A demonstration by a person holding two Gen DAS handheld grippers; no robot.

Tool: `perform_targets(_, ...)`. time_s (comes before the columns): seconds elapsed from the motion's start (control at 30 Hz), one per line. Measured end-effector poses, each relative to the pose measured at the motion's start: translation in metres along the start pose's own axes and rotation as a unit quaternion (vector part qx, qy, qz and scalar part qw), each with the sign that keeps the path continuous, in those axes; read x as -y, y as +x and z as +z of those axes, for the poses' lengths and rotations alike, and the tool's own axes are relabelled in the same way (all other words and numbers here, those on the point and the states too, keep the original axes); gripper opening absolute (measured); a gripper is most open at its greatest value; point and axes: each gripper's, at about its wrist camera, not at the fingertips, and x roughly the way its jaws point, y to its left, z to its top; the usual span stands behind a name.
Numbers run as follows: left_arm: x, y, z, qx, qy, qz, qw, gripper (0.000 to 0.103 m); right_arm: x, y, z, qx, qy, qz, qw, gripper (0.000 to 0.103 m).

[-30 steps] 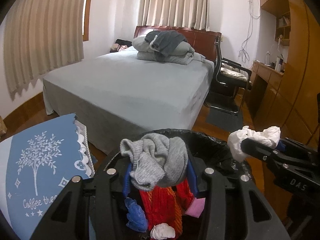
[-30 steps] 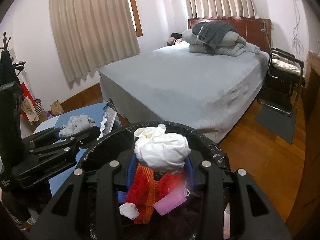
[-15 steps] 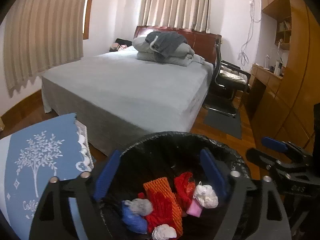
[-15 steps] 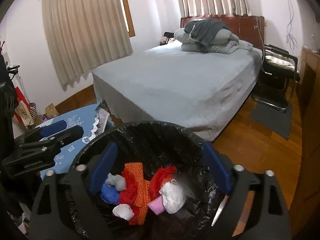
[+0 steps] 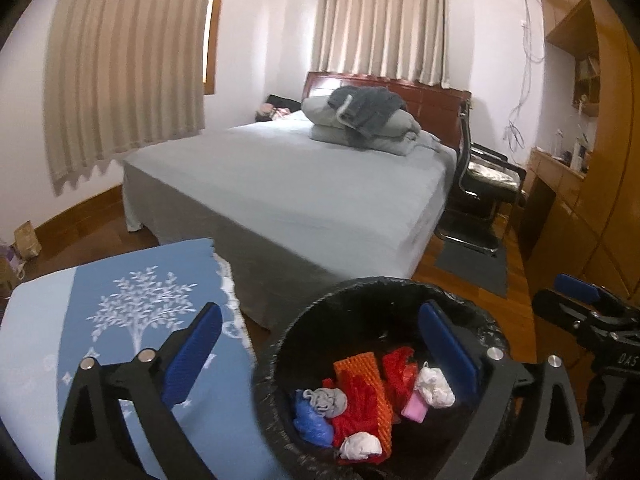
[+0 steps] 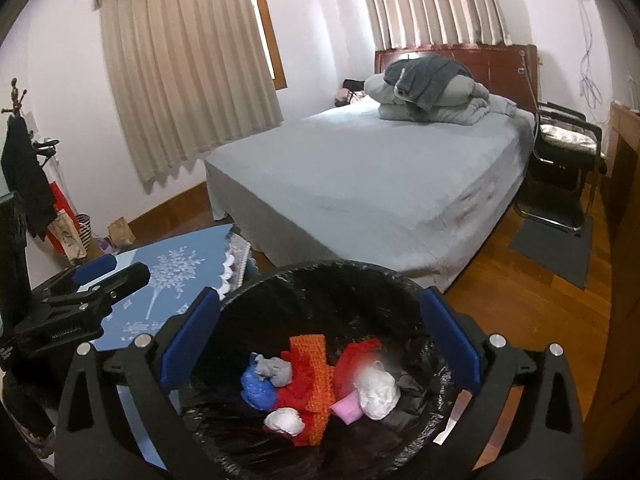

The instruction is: Collect trash

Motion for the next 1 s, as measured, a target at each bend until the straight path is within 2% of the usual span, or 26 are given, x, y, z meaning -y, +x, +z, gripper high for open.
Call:
perform_targets(0.37,-0.013,-0.053,-0.003,0.024,-0.004,0.028,0.9993,0.097,-0.041,-0.035,0.010,0.001,-0.016,0.028,0.999,0.098)
perform_targets(1.0,-0.012,-0.120,-0.017,0.041,0.000,0.048,0.9980,0.097,-0.083,-0.079,0.001,0.005,-0.041,0.032,0.999,0.098)
